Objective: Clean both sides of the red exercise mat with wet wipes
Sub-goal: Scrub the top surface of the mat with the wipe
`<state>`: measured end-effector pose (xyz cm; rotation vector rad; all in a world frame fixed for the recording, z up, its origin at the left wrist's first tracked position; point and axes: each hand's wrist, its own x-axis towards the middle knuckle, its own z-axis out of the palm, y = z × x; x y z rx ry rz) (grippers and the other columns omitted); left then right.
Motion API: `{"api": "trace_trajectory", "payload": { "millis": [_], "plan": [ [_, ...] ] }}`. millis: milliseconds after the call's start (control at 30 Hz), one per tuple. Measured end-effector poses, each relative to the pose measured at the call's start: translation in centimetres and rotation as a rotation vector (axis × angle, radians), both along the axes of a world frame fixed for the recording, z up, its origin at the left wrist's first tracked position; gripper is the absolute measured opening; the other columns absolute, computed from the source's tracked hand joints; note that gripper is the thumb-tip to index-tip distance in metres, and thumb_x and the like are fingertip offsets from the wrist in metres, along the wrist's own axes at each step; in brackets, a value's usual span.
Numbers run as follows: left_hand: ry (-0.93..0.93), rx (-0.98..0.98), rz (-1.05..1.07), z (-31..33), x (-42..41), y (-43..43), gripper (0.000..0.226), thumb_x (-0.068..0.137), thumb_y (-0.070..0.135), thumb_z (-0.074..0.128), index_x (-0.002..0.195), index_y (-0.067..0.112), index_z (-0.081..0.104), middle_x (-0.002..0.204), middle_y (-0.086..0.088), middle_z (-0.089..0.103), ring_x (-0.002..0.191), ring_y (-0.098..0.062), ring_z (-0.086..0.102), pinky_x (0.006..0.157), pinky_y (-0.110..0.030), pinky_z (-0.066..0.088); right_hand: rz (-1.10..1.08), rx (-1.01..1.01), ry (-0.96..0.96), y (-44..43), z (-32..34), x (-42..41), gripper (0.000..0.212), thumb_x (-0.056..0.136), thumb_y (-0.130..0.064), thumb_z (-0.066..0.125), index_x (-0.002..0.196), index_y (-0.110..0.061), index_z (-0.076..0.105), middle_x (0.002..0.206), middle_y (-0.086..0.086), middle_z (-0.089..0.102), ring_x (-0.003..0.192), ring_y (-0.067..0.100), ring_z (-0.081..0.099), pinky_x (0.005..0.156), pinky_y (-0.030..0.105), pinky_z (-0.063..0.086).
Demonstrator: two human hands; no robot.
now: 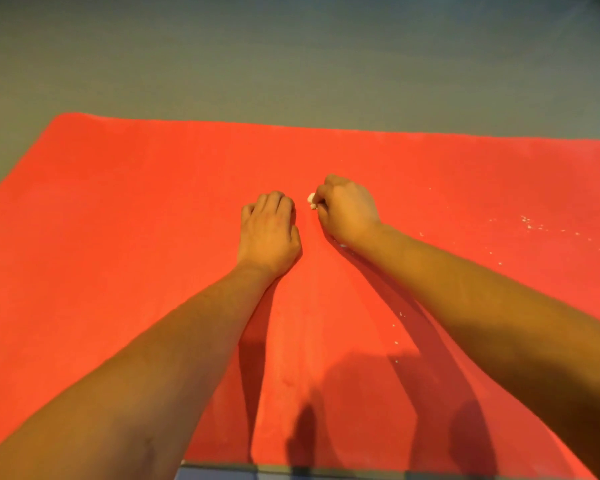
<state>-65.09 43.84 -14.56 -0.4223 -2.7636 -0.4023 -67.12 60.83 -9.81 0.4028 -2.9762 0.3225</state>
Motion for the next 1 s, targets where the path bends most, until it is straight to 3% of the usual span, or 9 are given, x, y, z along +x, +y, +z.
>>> {"api": "trace_trajectory", "payload": {
  "millis": [267, 367, 533, 700, 833, 933, 1000],
  "plan": [
    [0.036, 0.041, -0.027, -0.5, -0.4, 0.0, 0.019, 0.084, 0.022, 0.046, 0.097, 0.018, 0.059, 0.103, -0.004, 0.058, 0.101, -0.031, 0.055, 0.08, -0.048, 0.041, 0.355, -0.022, 0.004, 1.1, 0.2, 11.8, 0.008, 0.09, -0.024, 0.061, 0.091, -0.022, 0.069, 0.086, 0.0, 0.056, 0.083, 0.026, 0.059, 0.067, 0.038, 0.046],
    [0.023, 0.034, -0.037, -0.4, -0.3, 0.0, 0.018, 0.082, 0.023, 0.046, 0.095, 0.017, 0.058, 0.102, -0.007, 0.056, 0.099, -0.033, 0.054, 0.079, -0.05, 0.042, 0.231, 0.037, 0.03, 1.0, -0.1, 7.1, 0.023, 0.094, -0.031, 0.053, 0.086, -0.017, 0.069, 0.087, 0.003, 0.057, 0.084, 0.03, 0.061, 0.063, 0.04, 0.046],
    [0.027, 0.072, -0.055, -0.4, -0.2, -0.1, 0.014, 0.084, 0.021, 0.049, 0.093, 0.014, 0.057, 0.097, -0.008, 0.055, 0.092, -0.033, 0.052, 0.072, -0.05, 0.043, -0.001, 0.064, -0.012, 0.5, 0.1, 2.4, 0.018, 0.087, -0.021, 0.057, 0.093, -0.02, 0.074, 0.094, 0.005, 0.062, 0.086, 0.034, 0.064, 0.064, 0.038, 0.047],
    [0.033, 0.025, -0.057, -0.1, -0.1, -0.1, 0.013, 0.085, 0.022, 0.051, 0.092, 0.014, 0.058, 0.095, -0.009, 0.057, 0.087, -0.035, 0.054, 0.068, -0.048, 0.042, 0.131, 0.021, -0.022, -0.2, 0.1, 10.3, 0.014, 0.089, -0.02, 0.06, 0.094, -0.024, 0.072, 0.091, 0.0, 0.058, 0.086, 0.029, 0.062, 0.062, 0.035, 0.043],
    [-0.039, -0.043, -0.06, 0.9, 0.6, 0.1, 0.018, 0.08, 0.02, 0.054, 0.096, 0.012, 0.058, 0.099, -0.011, 0.059, 0.094, -0.037, 0.056, 0.07, -0.047, 0.047, 0.325, 0.008, 0.006, 0.6, 0.4, 18.1, 0.005, 0.09, -0.022, 0.065, 0.094, -0.021, 0.066, 0.087, -0.001, 0.054, 0.082, 0.024, 0.057, 0.056, 0.037, 0.045],
    [-0.152, -0.086, -0.051, 1.9, 1.9, 0.1, 0.025, 0.08, 0.021, 0.057, 0.104, 0.013, 0.059, 0.108, -0.01, 0.059, 0.105, -0.034, 0.055, 0.076, -0.045, 0.05, 0.346, 0.02, 0.008, 1.0, 0.5, 18.0, 0.005, 0.086, -0.021, 0.069, 0.088, -0.02, 0.064, 0.084, -0.001, 0.054, 0.08, 0.024, 0.058, 0.054, 0.036, 0.044],
    [-0.22, -0.109, -0.039, 2.5, 3.3, 0.1, 0.029, 0.081, 0.024, 0.059, 0.108, 0.013, 0.059, 0.113, -0.008, 0.058, 0.111, -0.031, 0.054, 0.079, -0.044, 0.051, 0.238, 0.052, 0.009, 0.6, 0.4, 14.9, 0.003, 0.087, -0.019, 0.065, 0.085, -0.019, 0.066, 0.085, 0.001, 0.056, 0.081, 0.029, 0.061, 0.057, 0.036, 0.044]
  ]
}}
